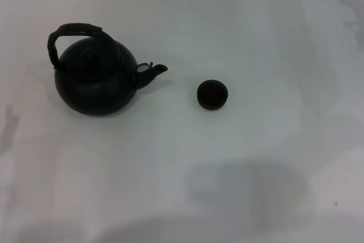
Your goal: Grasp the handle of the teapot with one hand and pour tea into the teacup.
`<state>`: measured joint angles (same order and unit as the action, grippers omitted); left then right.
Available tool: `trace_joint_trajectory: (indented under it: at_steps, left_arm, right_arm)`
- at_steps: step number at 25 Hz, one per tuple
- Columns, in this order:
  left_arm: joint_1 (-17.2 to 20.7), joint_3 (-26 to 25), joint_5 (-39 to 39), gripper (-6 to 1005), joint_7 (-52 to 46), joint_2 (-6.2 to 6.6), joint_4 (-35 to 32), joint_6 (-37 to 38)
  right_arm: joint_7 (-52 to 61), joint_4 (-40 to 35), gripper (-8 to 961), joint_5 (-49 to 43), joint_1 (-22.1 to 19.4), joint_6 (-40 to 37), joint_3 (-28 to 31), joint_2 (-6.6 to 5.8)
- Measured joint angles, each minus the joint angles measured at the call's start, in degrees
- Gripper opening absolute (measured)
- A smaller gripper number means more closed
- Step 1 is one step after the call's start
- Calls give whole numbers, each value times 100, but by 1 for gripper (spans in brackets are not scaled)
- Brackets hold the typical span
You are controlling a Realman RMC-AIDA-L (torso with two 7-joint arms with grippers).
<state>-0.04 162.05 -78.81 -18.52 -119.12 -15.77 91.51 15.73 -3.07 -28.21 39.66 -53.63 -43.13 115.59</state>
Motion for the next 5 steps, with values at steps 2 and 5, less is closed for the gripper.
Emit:
trace_joint_trajectory:
  at_steps: [2,5]
  left_arm:
    - [-158,1,-17,893,-506,2,361,-72]
    - [-366,2,-19,893,-703,2,604,-140]
  right_arm:
    - [1,0,696,0,2,-6,-36,11]
    - [10,1,696,0,-2,-14,-72,21]
